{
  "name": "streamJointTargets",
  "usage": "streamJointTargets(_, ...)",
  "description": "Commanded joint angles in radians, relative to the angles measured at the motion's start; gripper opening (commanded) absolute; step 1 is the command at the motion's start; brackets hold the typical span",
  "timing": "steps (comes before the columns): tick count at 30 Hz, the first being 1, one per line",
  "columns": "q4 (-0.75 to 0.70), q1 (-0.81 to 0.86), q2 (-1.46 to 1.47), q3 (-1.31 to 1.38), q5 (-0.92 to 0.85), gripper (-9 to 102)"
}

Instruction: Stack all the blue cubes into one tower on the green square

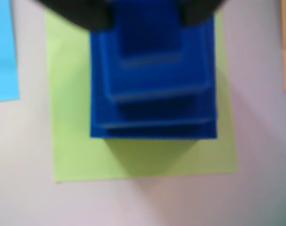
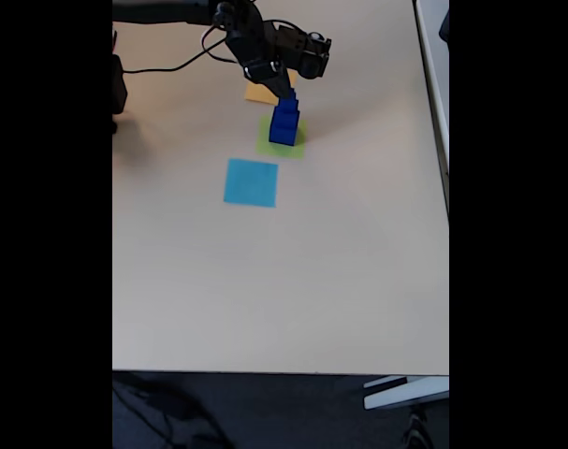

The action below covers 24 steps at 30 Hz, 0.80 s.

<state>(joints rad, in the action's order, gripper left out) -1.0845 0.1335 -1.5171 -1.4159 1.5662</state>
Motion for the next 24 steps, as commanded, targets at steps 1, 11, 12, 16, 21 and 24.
streamJointTargets(1,0.025,0.002,-0.017,0.002,-0.006,1)
streamJointTargets(11,0.028,0.003,-0.02,-0.003,-0.008,1)
streamJointTargets(12,0.028,0.003,-0.02,-0.003,-0.008,1)
streamJointTargets(16,0.028,-0.002,-0.02,-0.006,-0.005,1)
streamJointTargets(21,0.029,-0.002,-0.02,-0.008,-0.003,1)
streamJointTargets(24,0.031,-0.002,-0.02,-0.009,-0.005,1)
